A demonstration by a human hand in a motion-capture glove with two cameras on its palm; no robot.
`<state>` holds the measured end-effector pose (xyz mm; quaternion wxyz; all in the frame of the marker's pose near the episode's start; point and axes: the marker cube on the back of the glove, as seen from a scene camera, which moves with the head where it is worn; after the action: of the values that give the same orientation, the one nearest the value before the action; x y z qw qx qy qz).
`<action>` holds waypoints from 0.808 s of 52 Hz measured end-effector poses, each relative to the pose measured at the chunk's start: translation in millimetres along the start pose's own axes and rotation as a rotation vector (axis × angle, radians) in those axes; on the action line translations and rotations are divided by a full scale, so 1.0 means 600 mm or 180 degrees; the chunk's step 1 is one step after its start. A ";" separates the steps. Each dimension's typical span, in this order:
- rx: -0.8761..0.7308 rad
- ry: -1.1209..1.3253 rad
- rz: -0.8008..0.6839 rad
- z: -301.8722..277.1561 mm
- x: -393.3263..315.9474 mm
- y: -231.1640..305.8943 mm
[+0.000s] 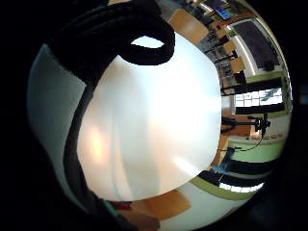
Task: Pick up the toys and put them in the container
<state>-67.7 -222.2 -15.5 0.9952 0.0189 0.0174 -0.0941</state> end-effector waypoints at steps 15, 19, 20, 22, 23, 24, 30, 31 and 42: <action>-0.0300 -0.0545 0.0324 0.066 -0.019 -0.071; -0.0293 -0.0534 0.0413 0.078 -0.020 -0.082; -0.0300 -0.0506 0.0422 0.082 -0.021 -0.085; -0.0326 -0.0456 0.0424 0.091 -0.024 -0.090; -0.0341 -0.0439 0.0416 0.095 -0.025 -0.092; -0.0352 -0.0428 0.0399 0.097 -0.025 -0.092; -0.0421 -0.0356 0.0318 0.118 -0.028 -0.101; -0.0421 -0.0330 0.0348 0.123 -0.037 -0.106; -0.0515 -0.0282 0.0543 0.132 -0.071 -0.138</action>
<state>-122.8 -298.8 62.1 0.9977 -0.0642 -0.0207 -0.0081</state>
